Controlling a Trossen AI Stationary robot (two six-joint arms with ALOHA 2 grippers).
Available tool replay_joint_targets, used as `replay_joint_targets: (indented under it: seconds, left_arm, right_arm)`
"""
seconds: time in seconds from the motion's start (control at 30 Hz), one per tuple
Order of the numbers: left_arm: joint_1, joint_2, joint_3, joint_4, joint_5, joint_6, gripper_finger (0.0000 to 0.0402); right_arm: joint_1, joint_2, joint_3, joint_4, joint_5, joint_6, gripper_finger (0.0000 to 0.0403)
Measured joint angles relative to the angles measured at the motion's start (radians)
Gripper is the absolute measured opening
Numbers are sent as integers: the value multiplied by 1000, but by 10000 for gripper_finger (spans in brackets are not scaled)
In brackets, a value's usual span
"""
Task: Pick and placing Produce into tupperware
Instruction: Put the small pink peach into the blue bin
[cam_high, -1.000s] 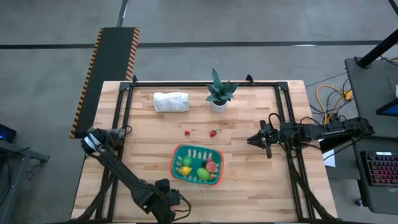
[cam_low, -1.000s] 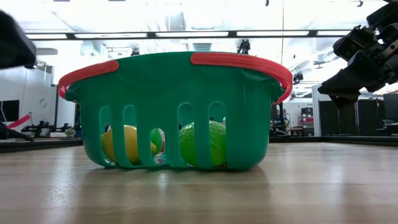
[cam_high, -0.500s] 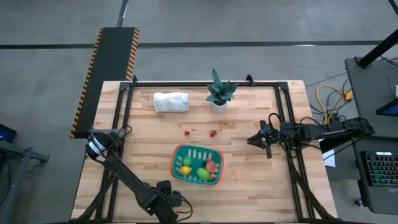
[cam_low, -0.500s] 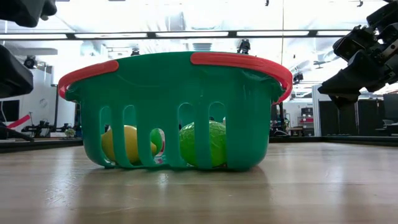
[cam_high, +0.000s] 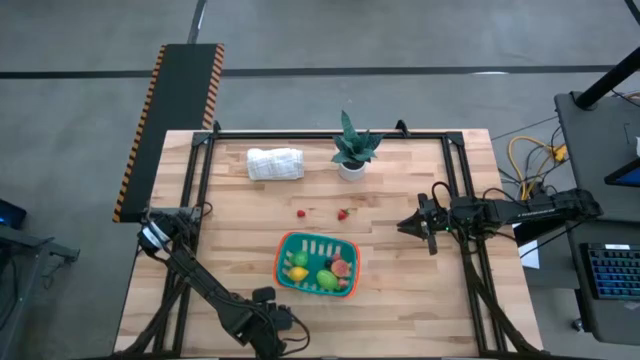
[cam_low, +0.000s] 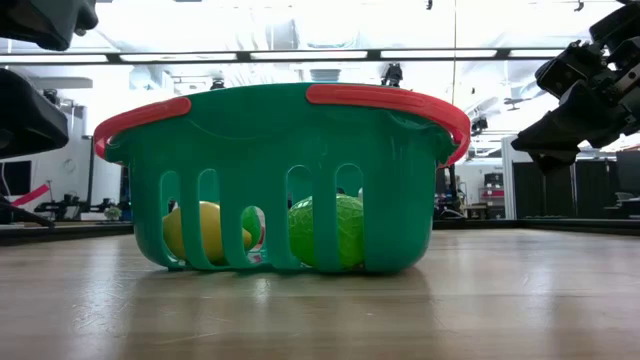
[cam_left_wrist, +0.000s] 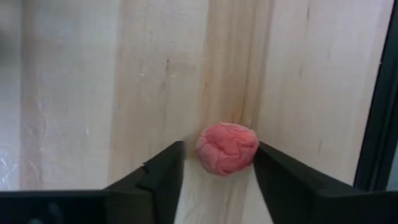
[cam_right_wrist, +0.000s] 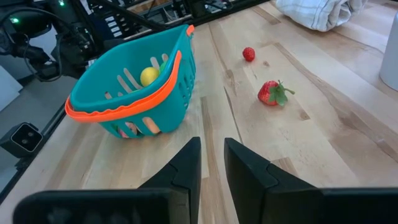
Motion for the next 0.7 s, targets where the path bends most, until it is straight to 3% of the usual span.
replay_joint_targets:
  seconds: [0.33, 0.57, 0.7]
  left_arm:
    - [0, -14, -11, 13, 14, 33, 68]
    - [0, -123, -12, 7, 30, 59, 57]
    - [9, -198, -12, -20, -45, 108, 56]
  right_arm:
    - [0, 0, 0, 0, 0, 0, 63]
    - [0, 0, 0, 0, 0, 2, 63]
    - [0, 0, 0, 0, 0, 2, 63]
